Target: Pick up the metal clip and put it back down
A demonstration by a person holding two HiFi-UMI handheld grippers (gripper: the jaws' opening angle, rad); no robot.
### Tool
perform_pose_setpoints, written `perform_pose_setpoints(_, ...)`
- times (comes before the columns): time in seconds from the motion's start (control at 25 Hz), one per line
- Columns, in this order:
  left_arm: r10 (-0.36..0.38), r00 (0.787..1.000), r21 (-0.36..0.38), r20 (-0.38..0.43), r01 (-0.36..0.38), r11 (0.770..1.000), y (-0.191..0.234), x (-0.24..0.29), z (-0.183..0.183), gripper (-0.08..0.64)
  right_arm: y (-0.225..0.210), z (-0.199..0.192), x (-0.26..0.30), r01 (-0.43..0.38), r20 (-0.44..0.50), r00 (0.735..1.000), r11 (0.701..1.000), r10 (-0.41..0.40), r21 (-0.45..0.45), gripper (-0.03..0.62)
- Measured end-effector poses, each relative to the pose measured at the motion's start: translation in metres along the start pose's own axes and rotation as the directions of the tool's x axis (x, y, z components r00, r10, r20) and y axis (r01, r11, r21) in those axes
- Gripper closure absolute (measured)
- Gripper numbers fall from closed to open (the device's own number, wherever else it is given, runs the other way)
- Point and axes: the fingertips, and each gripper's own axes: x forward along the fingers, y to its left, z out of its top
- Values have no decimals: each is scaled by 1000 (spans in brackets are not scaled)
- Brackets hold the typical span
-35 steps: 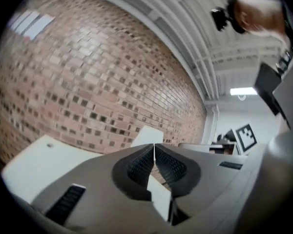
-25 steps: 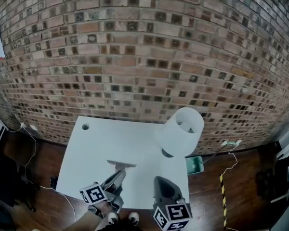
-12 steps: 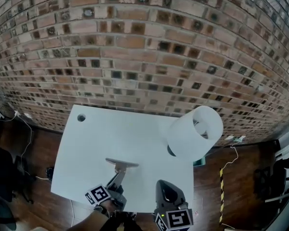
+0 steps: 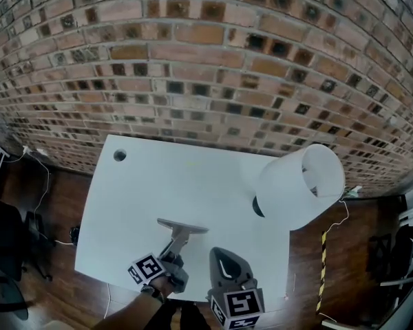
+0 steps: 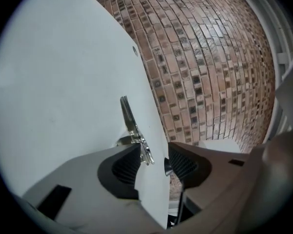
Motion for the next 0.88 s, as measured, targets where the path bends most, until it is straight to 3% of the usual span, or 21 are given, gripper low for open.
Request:
perform_pose_setpoints(0.12,9,1000,-8,0,-9,1000,7,8,3,371,2,-7,8,-3,-20,1000,1000,4,9,601)
perform_pose_setpoints(0.2,8,1000,-12,4,-8,1000,11,12,4,436,2,-10,11,-2,-28,1000,1000,2,12,601)
perform_pose_setpoints(0.4,-24,1000,-63,-13,23,998,6,17,0,486,0,-13,10,10,-32,999,1000,-10,14,601)
perform_pose_setpoints(0.52,-47,999,-19,-28,46,999,-2,16,-3,541,-2,-14,7,19,-32,999,1000,-19,17,601)
perform_pose_setpoints(0.88,-78,996,33,32,76,997,-21,2,12,546,-7,-3,-5,35,0,999,999,-35,10,601)
